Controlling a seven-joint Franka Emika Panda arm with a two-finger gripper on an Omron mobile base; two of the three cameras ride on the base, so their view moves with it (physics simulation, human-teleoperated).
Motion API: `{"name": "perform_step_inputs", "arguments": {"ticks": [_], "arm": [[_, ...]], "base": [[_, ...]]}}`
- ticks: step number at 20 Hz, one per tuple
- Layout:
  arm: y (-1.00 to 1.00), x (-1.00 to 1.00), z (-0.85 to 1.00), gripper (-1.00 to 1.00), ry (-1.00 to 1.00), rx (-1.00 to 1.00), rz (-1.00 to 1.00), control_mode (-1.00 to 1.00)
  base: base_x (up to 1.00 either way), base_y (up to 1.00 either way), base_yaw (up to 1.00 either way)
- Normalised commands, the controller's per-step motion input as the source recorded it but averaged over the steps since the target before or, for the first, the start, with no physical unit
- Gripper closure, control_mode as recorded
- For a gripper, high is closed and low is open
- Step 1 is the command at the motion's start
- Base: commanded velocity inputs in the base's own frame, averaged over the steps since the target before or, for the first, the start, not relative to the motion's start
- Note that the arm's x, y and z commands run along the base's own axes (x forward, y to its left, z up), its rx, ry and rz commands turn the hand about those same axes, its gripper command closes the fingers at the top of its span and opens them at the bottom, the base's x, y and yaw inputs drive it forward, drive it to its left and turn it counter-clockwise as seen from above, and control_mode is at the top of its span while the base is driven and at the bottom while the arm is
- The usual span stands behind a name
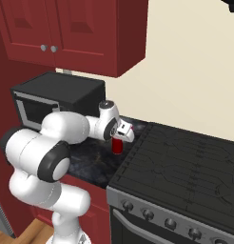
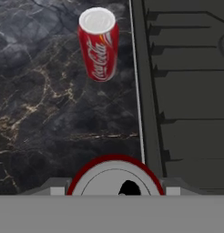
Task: Four empty soda cans are scattered around the kitchen. Gather all the cans and cluster them next to the stove for recycling.
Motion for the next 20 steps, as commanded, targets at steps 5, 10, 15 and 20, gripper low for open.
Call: {"name": "perform_step_inputs", "arguments": {"ticks": [5, 10, 15, 20], "arm": [[0.00, 0.05, -0.10, 1.00, 0.00, -0.03, 0.00, -1.00], [0.00, 0.01, -0.12, 1.00, 0.00, -0.03, 0.00, -1.00], [0.00, 0.00, -0.12, 1.00, 0.00, -0.01, 0.00, -1.00], [0.00, 0.01, -0.10, 1.00, 0.00, 0.00, 0.00, -1.00]], "base": [[0.00, 0.00, 0.00], [0.00, 0.00, 0.00], [0.00, 0.00, 0.00], [0.00, 0.00, 0.00]]}}
